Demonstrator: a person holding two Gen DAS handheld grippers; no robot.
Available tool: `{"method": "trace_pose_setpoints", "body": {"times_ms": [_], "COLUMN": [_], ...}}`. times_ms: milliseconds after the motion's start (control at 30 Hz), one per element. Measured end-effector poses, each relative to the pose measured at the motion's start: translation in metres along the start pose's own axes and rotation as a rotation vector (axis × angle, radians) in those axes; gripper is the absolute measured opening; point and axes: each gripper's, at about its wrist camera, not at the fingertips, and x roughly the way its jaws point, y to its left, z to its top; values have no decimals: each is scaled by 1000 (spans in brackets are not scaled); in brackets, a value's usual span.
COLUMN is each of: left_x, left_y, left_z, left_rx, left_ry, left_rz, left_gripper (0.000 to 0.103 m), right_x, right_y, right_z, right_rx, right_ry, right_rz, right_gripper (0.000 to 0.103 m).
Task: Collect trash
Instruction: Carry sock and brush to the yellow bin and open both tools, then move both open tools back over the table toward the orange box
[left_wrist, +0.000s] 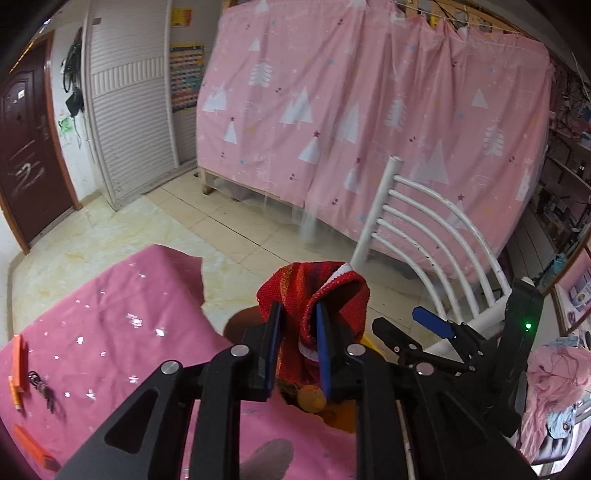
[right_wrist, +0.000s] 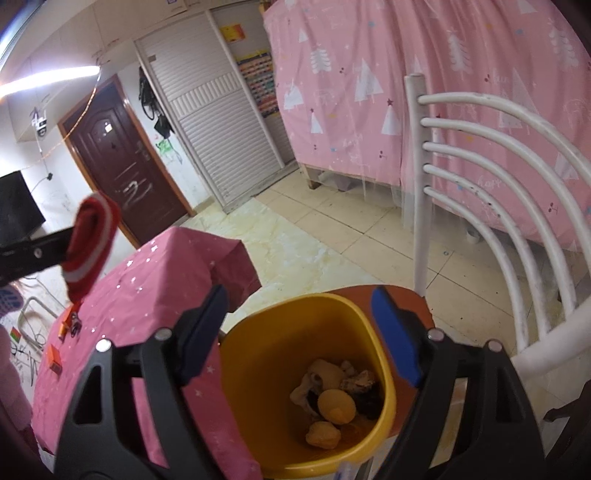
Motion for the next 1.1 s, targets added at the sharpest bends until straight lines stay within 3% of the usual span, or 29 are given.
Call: {"method": "trace_pose_setpoints", "body": {"times_ms": [167, 233, 300, 567, 833, 1100], "left_x": [0, -4, -8, -38, -75, -100], "left_y": [-2, 4, 10, 46, 110, 189], "left_z": [-2, -3, -5, -14, -33, -63], "left_rx": [-5, -17, -27, -86, -185, -315], "left_ry": [0, -7, -14, -55, -88, -72], "left_rz": [-20, -25, -20, 27, 183, 315], "left_gripper": [18, 35, 40, 41, 41, 42], "right_x": [-4, -4, -6, -4, 17, 37], "right_y": [0, 5, 8, 48, 124, 212], "right_z": [-1, 1, 1, 6, 3, -9], "right_rx": [0, -5, -12, -88, -212, -341], "right_ry": [-4, -6, -8, 0, 43, 99], "right_rz": [1, 3, 9, 51, 138, 228], "right_gripper": [77, 77, 77, 79, 80, 81]}}
